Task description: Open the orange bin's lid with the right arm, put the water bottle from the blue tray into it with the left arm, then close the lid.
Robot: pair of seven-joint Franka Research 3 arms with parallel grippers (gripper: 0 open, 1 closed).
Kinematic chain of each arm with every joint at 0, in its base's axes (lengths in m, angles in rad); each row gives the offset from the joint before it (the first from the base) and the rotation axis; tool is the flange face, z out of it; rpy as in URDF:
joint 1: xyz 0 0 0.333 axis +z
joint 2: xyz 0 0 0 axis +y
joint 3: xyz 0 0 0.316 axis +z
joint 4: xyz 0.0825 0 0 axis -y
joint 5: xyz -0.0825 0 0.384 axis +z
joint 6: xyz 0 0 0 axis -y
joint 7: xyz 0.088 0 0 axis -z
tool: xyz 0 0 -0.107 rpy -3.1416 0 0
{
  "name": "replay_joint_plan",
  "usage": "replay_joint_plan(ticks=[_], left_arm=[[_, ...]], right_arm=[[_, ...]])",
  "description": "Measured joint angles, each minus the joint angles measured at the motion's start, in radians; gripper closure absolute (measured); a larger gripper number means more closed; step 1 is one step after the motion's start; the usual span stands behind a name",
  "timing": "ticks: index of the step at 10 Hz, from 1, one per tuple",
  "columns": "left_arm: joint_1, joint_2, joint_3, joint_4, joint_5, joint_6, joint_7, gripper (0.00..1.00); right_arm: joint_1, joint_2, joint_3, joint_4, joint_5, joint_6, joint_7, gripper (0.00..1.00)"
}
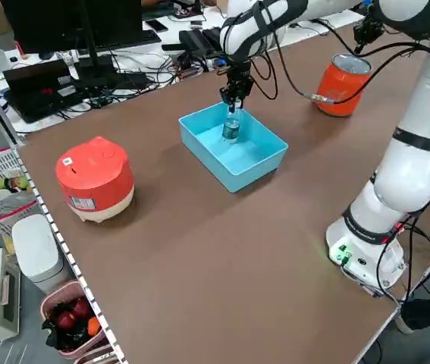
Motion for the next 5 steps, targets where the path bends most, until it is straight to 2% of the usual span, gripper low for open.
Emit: replay_joint_plan(ticks=[2, 5], left_arm=[[0.006, -0.018, 0.000, 0.028, 0.000, -0.025, 0.000, 0.63], [0.015, -0.044, 0.000, 0.147, 0.000, -0.191, -0.001, 0.63]], right_arm=[[0.012, 0.052, 0.000, 0.021, -0.015, 0.030, 0.016, 0.99], [0.012, 0.078, -0.003, 0.031, -0.031, 0.049, 0.016, 0.99]])
